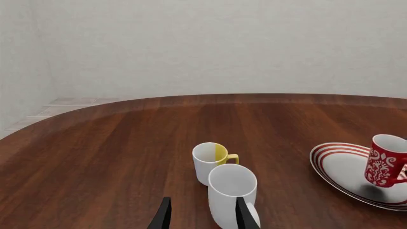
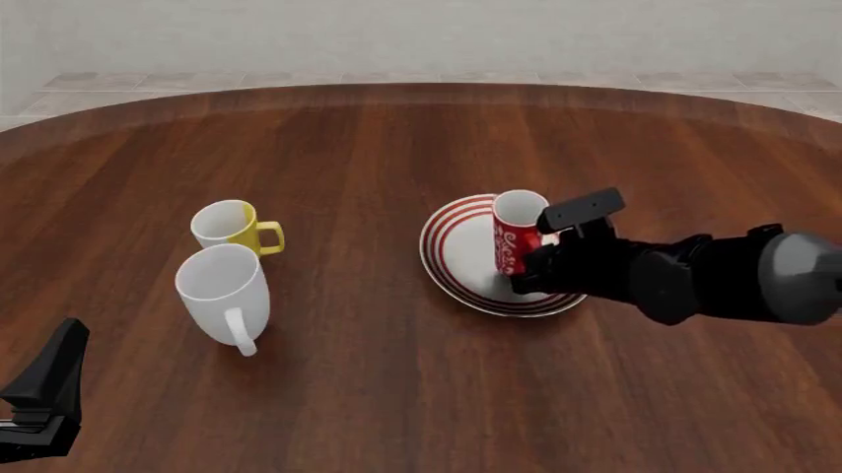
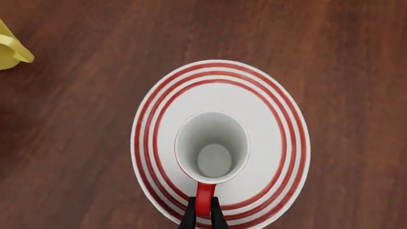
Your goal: Pick up the red mug and put it on the plate
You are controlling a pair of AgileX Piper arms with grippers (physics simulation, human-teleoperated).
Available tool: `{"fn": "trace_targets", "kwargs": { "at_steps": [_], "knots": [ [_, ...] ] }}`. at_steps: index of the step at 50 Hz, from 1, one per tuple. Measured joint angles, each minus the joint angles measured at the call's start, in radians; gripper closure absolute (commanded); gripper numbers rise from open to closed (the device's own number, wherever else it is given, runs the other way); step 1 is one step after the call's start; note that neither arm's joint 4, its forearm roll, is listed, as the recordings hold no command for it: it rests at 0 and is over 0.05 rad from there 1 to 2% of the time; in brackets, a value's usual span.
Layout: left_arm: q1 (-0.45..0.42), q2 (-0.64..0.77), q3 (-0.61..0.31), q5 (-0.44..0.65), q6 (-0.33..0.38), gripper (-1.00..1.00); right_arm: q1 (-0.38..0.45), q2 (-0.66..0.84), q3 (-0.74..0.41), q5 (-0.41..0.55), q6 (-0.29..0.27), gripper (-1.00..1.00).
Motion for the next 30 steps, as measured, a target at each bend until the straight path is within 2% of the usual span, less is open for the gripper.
{"fn": "trace_targets", "kwargs": {
  "at_steps": [30],
  "knots": [
    [0.0,0.0,0.0,0.0,0.0,-1.0,-0.005,0.012,0.006,-0.014,0.004,1.0]
  ]
}}
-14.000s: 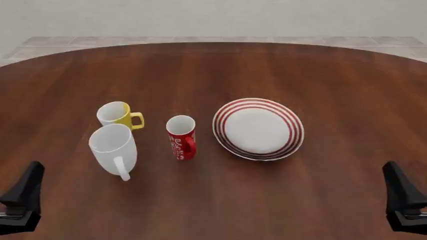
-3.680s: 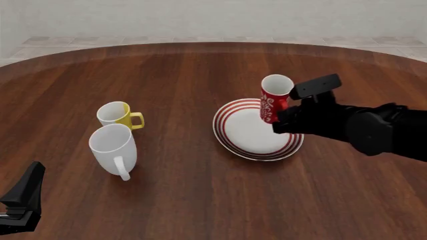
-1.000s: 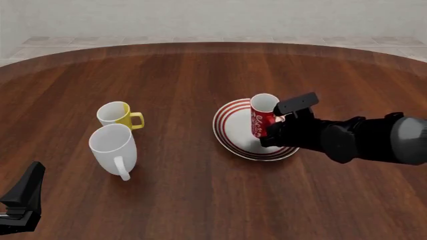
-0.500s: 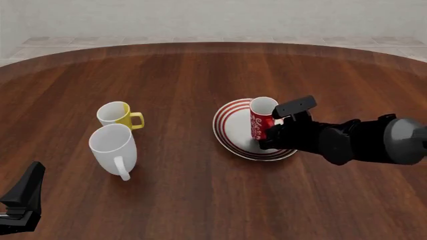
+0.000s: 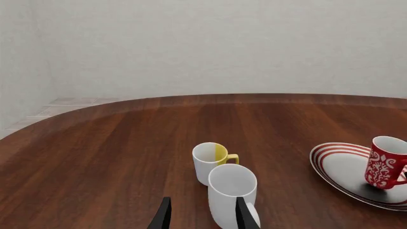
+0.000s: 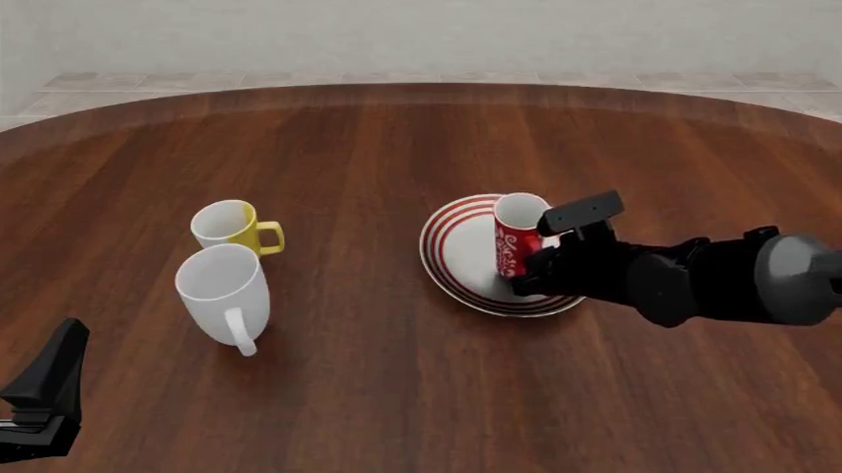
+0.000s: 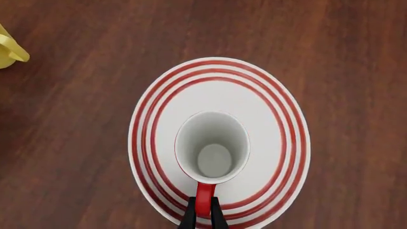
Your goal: Pick up the red mug and put it on the plate
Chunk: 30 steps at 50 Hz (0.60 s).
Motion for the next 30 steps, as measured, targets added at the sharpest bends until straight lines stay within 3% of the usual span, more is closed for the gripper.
{"fn": "trace_targets", "kwargs": {
  "at_steps": [30],
  "knots": [
    [0.0,0.0,0.0,0.0,0.0,-1.0,-0.003,0.01,0.007,-0.01,0.001,1.0]
  ]
}}
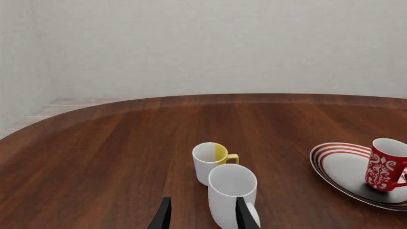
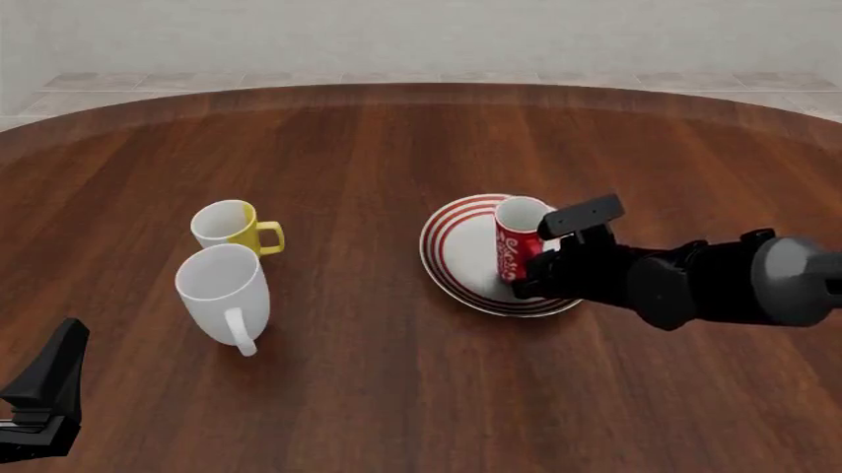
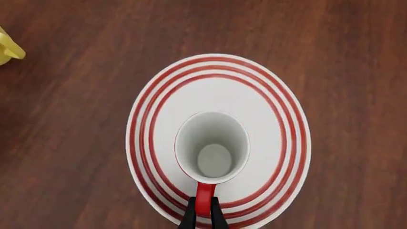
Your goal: Pick up the red mug and put it on the plate
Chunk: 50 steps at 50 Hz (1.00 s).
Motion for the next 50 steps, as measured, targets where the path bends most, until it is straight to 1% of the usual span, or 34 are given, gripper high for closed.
{"fn": "trace_targets", "kwargs": {
  "at_steps": [2,3,37,50],
  "knots": [
    [0.0,0.0,0.0,0.0,0.0,-1.0,0.0,0.001,0.0,0.0,0.0,1.0],
    [0.0,0.0,0.0,0.0,0.0,-1.0,0.0,0.001,0.0,0.0,0.0,-1.0],
    [0.0,0.0,0.0,0.0,0.0,-1.0,0.003,-0.008,-0.002,0.006,0.007,-1.0],
    [0.0,0.0,0.0,0.0,0.0,-1.0,0.001,-0.045,0.011,0.025,0.011,-1.0]
  ]
}}
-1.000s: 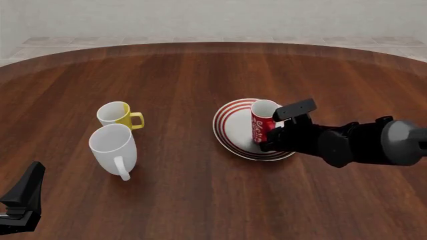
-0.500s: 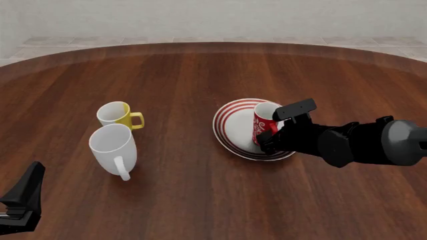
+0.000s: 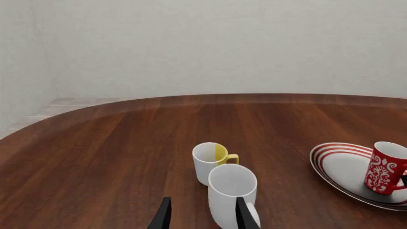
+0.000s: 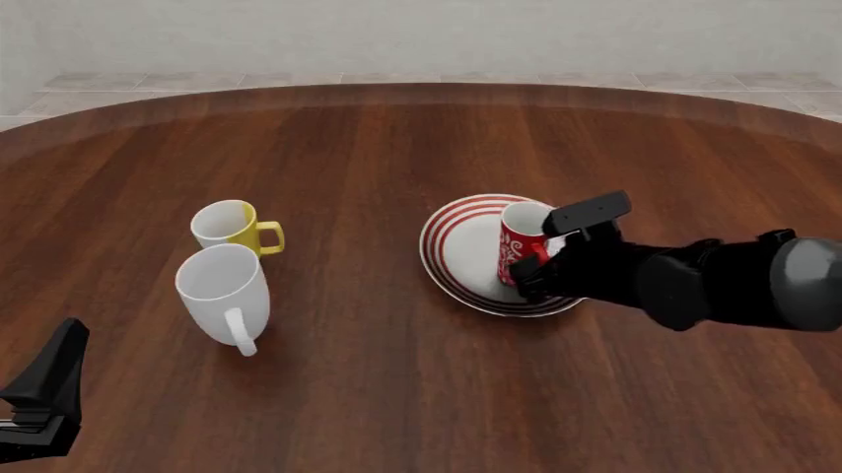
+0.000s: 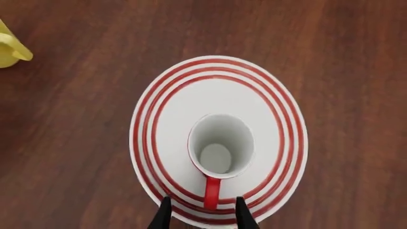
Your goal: Pick up the red mug and put it on the plate
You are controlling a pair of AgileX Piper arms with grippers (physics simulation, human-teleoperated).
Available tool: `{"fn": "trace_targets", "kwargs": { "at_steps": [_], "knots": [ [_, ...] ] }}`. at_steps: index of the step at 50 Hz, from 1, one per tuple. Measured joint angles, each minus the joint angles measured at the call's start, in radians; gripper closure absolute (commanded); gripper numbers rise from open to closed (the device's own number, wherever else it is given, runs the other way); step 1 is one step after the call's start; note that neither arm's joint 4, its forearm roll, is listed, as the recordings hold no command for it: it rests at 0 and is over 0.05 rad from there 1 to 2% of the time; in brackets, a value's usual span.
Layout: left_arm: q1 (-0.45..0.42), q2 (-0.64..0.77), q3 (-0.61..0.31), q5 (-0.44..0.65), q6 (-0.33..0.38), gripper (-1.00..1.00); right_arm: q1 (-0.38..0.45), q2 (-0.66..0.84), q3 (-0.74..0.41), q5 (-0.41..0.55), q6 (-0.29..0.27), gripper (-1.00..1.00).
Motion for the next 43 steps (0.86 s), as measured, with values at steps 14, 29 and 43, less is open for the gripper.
{"fn": "trace_targets", "kwargs": {
  "at_steps": [14,29,43],
  "knots": [
    [0.0,0.0,0.0,0.0,0.0,-1.0,-0.002,-0.173,0.043,0.089,-0.001,-1.0],
    [0.0,0.0,0.0,0.0,0.0,-1.0,0.013,-0.519,0.084,0.314,-0.004,-1.0],
    [0.0,0.0,0.0,0.0,0.0,-1.0,-0.004,-0.875,0.094,0.575,0.0,-1.0]
  ]
}}
